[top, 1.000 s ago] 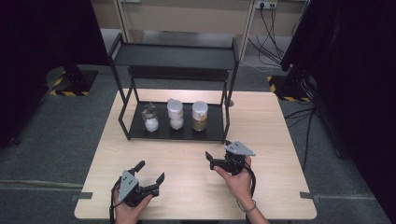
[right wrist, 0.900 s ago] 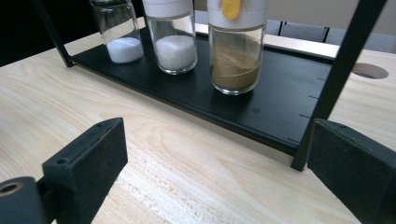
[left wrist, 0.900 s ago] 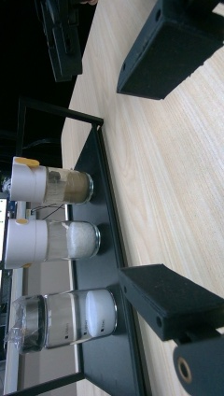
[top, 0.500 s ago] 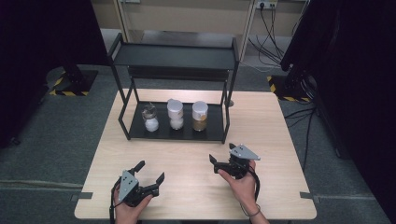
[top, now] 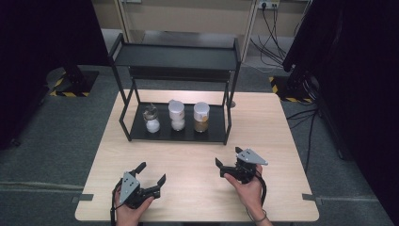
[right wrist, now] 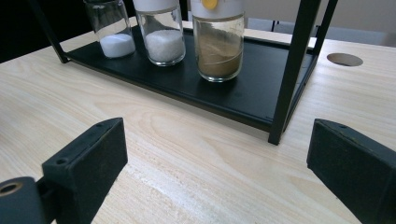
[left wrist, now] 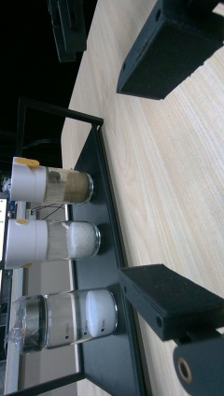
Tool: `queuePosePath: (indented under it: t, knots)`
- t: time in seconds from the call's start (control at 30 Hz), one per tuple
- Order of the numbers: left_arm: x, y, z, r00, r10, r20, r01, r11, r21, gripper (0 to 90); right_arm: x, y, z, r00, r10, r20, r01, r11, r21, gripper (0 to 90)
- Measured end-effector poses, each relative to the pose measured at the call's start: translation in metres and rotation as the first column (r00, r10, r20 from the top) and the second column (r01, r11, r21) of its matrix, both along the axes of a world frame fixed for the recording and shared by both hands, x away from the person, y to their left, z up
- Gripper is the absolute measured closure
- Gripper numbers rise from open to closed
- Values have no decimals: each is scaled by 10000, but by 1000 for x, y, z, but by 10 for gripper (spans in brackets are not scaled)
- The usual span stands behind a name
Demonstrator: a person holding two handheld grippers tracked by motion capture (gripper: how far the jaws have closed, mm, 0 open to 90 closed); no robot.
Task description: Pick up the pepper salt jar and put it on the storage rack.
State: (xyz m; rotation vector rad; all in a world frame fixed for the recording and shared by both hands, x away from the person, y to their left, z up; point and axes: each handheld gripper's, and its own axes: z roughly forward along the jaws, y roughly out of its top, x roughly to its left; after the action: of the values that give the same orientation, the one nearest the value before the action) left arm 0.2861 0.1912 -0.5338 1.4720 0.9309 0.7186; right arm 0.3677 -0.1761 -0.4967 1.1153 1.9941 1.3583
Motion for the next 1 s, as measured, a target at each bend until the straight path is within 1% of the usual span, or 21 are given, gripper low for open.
queuePosePath:
  t: [0.27,1.0]
  knots:
    - [0,0,0,10000,15,8,-15,10000,13,101,-5,-6,2,10000,-71,65,70,10000,58,54]
    - [0,0,0,10000,28,0,-28,10000,21,101,-19,-23,-3,9997,-259,-31,259,9996,82,53]
